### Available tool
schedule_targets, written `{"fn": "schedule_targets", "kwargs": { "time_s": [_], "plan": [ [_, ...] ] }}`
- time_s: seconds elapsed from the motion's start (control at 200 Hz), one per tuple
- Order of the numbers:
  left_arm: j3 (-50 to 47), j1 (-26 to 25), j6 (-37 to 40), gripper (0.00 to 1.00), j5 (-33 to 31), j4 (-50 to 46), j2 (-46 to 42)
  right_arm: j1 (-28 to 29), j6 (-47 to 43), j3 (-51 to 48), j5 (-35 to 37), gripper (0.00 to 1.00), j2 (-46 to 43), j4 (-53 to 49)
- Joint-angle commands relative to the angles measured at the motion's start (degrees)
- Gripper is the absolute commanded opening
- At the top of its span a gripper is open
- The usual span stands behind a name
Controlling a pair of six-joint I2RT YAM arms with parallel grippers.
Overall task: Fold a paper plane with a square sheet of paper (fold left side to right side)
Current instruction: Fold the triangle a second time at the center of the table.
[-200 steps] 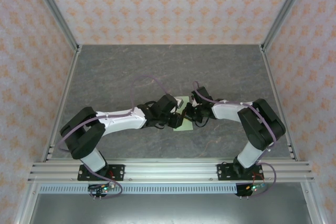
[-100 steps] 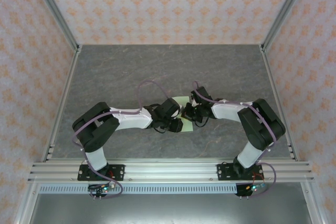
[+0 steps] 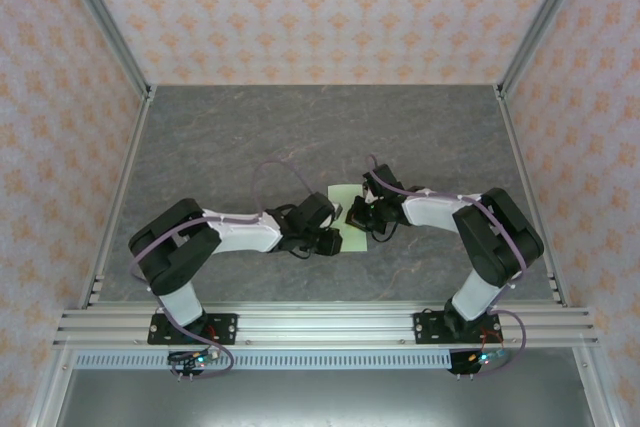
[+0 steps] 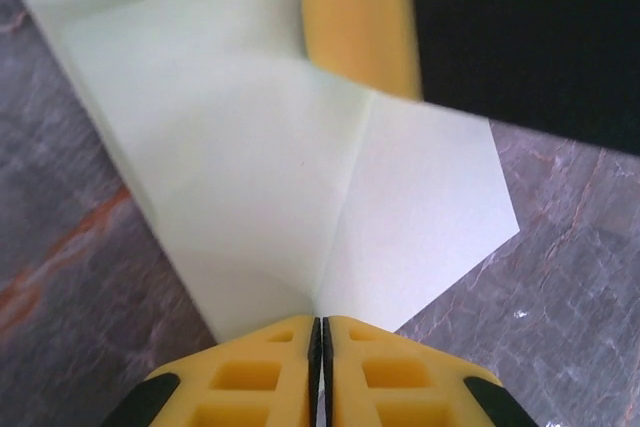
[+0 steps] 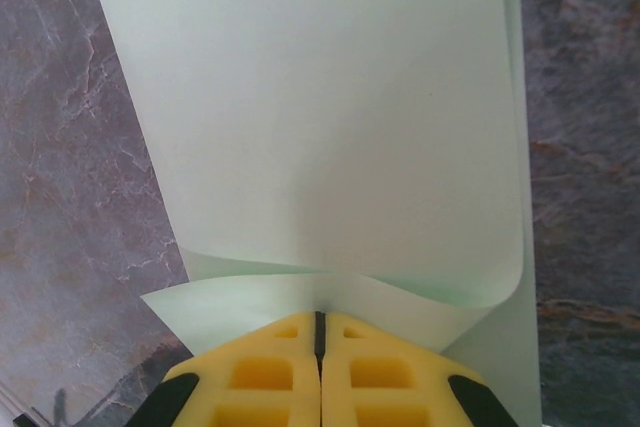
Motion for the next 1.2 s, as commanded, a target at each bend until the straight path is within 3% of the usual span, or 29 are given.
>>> {"fn": "schedule_targets", "kwargs": {
  "time_s": [0.0, 0.27, 0.53, 0.911, 1.196],
  "plan": [
    [-3.7, 0.1, -2.2, 0.11, -0.9, -2.6, -1.7, 0.1, -1.3, -0.2, 4.2, 0.06, 1.5, -6.1],
    [-7.5, 0.2, -3.8, 0.09, -2.0, -2.2, -5.3, 0.1, -1.5, 0.1, 3.9, 0.06, 1.6, -6.2],
    [-4.8, 1.4, -2.6, 0.09, -0.6, -4.2, -10.0, 0.2, -1.6, 0.4, 3.4, 0.06, 1.6, -6.1],
    [2.3, 1.7, -0.2, 0.09, 0.4, -4.2, -2.7, 0.8, -1.6, 1.0, 3.3, 0.06, 1.9, -6.1],
    [1.2, 1.7, -0.4, 0.08, -1.4, -4.6, 0.7, 1.0, -2.2, 1.1, 3.1, 0.06, 0.5, -6.0]
  ]
}}
